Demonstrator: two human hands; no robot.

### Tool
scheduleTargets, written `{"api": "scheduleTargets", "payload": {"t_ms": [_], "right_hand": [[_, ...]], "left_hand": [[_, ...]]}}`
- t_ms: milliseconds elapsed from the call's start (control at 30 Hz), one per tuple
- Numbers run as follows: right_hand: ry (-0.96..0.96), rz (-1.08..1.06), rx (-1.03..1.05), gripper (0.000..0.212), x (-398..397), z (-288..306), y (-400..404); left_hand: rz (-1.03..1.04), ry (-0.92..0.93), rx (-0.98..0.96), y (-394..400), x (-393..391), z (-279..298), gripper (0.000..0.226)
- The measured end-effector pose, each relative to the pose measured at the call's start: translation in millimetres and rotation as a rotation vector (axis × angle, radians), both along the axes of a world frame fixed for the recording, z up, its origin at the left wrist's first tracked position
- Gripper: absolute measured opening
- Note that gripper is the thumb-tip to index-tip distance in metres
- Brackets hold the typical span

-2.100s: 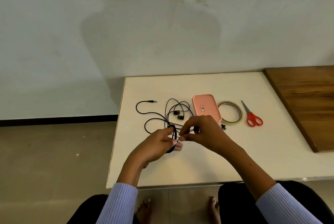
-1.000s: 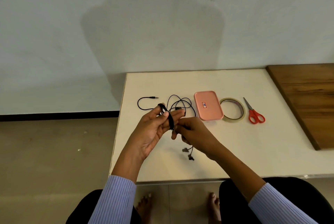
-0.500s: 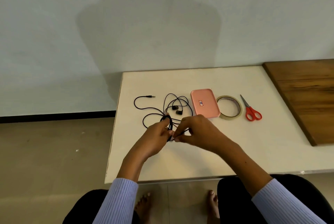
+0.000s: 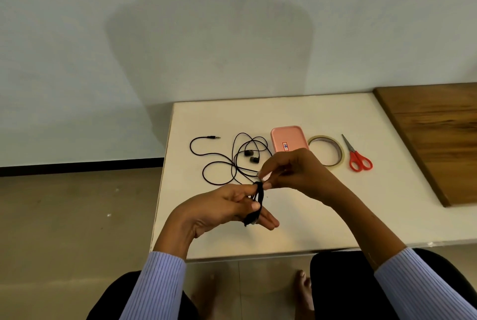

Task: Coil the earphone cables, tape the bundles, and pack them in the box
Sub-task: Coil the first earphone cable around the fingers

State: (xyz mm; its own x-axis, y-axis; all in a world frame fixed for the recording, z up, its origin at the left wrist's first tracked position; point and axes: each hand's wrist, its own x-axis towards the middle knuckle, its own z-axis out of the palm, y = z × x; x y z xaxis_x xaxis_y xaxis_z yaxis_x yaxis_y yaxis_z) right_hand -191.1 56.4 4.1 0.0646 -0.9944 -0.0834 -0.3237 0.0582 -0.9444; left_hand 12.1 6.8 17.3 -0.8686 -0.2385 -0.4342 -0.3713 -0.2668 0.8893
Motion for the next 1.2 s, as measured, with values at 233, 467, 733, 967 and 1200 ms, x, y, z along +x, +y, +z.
{"api": "scheduleTargets", "payload": {"t_ms": [233, 467, 733, 967, 1200], "right_hand": [[0.010, 0.136, 0.079, 0.021, 2.6, 6.1, 1.6], [0.122, -0.014, 0.039, 0.017, 6.9, 3.3, -2.0], [0.042, -0.080, 0.073, 0.017, 8.8, 9.0, -4.2], [-0.227, -0.236, 0.146, 0.024, 14.2, 9.1, -4.1], [-0.686, -0.392, 0.465, 0.057, 27.6, -5.1, -2.5]], "left_hand": [[0.066, 0.076, 0.087, 0.4, 0.6, 1.8, 0.032], [0.434, 0.059, 0.178, -4.5, -5.8, -4.4, 0.023], [0.527, 0.041, -0.083, -3.7, -9.3, -10.2, 0.022], [0.678, 0.036, -0.139, -1.8, -16.9, -9.7, 0.015], [0.990, 0.135, 0.340, -5.8, -23.2, -11.9, 0.016]]}}
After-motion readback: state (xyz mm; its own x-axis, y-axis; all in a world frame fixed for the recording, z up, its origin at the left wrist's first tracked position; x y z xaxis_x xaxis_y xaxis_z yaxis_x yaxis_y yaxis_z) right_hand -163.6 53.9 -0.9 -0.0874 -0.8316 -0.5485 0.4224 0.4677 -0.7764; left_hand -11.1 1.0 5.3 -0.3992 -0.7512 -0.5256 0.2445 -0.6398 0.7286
